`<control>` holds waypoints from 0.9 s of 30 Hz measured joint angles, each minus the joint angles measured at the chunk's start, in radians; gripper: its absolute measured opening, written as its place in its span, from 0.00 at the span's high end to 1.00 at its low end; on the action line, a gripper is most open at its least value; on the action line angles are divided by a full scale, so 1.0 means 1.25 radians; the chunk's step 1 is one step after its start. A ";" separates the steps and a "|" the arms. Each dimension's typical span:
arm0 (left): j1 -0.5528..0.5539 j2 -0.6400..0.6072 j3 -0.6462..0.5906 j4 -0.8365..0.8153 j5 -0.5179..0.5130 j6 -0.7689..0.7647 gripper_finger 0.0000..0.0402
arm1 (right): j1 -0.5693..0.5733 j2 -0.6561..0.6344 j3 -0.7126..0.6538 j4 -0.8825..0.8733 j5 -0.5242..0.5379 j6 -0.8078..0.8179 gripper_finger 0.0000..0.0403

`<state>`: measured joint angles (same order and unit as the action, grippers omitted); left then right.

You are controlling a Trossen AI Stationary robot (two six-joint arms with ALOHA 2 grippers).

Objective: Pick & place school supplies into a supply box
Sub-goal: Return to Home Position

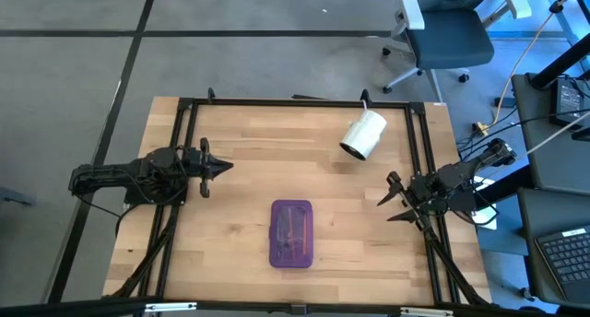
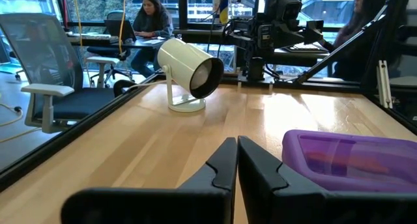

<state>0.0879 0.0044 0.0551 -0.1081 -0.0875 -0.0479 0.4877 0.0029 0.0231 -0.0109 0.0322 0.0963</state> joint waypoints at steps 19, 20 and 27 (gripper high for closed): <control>0.000 0.000 0.000 0.000 0.000 0.000 0.97 | 0.000 0.000 0.000 0.000 0.000 0.000 0.40; 0.000 0.000 0.000 0.000 0.000 0.000 0.97 | 0.000 0.000 0.000 0.000 0.000 0.000 0.40; 0.000 0.000 0.000 0.000 0.000 0.001 0.98 | 0.000 0.000 0.000 0.000 0.000 0.000 0.40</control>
<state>0.0879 0.0048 0.0551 -0.1079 -0.0873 -0.0472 0.4880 0.0029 0.0231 -0.0113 0.0322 0.0963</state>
